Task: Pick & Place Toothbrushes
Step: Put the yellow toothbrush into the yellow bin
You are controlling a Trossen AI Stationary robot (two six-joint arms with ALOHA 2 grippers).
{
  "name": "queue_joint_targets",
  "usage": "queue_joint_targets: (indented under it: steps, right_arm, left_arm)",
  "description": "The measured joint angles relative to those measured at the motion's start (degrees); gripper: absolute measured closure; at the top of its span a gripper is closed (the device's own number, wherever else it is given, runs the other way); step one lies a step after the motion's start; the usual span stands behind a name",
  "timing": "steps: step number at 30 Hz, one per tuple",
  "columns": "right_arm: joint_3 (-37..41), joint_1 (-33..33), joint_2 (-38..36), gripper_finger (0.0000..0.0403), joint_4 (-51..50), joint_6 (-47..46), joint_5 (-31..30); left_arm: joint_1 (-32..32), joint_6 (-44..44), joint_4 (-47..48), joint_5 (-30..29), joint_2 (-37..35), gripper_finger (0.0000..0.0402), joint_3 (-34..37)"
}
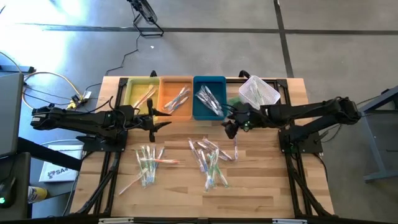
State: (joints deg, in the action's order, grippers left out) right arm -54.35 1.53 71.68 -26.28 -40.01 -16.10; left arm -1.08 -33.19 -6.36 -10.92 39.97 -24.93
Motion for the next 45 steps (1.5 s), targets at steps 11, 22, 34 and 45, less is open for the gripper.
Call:
queue_joint_targets:
  steps: [11,22,34,45]
  right_arm:
    - [0.0,2.61,0.35,0.0172,-5.78,-14.8,4.71]
    - [0.0,3.73,4.57,0.0172,-13.72,-23.31,4.19]
    - [0.0,-3.68,5.57,0.0172,-11.63,-8.97,0.63]
    - [0.0,-12.26,5.55,0.0172,-10.99,-3.23,5.31]
  left_arm:
    - [0.0,0.0,5.54,-0.02,0.02,0.0263,0.0]
    - [0.0,-2.55,5.27,-0.16,0.02,0.0263,0.0]
    - [-0.06,-8.51,-7.86,-0.33,0.02,0.0263,-0.02]
    - [-0.07,-13.35,-13.03,-5.18,0.02,0.0263,-0.02]
